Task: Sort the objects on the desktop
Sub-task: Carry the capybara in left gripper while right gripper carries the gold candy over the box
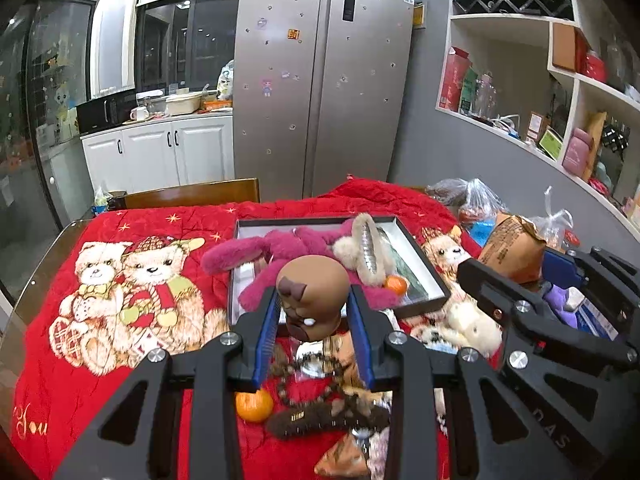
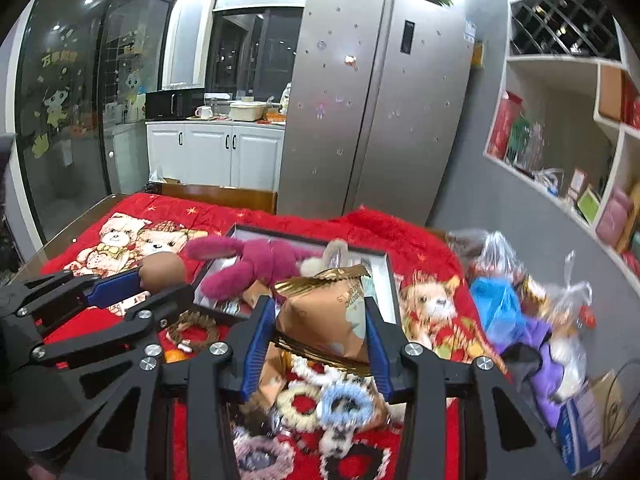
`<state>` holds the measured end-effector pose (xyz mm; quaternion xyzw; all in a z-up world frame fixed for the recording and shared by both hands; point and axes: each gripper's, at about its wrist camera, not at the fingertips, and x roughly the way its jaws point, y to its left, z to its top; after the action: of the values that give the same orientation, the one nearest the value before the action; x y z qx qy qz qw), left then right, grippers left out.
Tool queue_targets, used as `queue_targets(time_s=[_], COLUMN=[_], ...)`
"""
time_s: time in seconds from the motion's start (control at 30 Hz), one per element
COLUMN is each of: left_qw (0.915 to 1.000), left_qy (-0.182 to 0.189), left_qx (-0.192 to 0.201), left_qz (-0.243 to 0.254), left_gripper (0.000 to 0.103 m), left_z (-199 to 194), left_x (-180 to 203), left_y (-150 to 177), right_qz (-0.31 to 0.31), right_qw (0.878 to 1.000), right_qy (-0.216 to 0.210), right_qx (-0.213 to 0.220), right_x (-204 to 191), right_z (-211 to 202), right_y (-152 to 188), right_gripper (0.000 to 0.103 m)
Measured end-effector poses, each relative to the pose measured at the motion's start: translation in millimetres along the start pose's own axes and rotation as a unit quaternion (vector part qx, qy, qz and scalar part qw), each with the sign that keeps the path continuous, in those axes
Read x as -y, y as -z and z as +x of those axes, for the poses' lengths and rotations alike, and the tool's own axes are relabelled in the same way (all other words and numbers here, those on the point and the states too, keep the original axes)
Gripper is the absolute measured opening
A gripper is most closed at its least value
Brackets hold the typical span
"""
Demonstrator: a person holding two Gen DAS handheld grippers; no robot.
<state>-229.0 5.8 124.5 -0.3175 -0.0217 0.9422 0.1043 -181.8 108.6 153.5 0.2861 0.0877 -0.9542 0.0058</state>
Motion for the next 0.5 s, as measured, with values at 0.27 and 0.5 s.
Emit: queue_targets(time_s=[0.27, 0.5], left_qw=[0.9995, 0.9988], left_qy=[-0.011, -0.004], left_qx=[-0.021, -0.046], left_qz=[-0.021, -0.019], left_gripper=[0.035, 0.035], left_z=[56.8, 116.5], left_x=[-18.5, -21.3], left_y=[-25.5, -31.0], right_qz=[-0.02, -0.012], right_qw=[1.0, 0.999], right_qy=[0.002, 0.003], right_qx=[-0.011, -0.042], right_x=[-0.7, 8.1], right_z=[44.0, 99.7], right_y=[-23.5, -24.9], right_gripper=[0.045, 0.045])
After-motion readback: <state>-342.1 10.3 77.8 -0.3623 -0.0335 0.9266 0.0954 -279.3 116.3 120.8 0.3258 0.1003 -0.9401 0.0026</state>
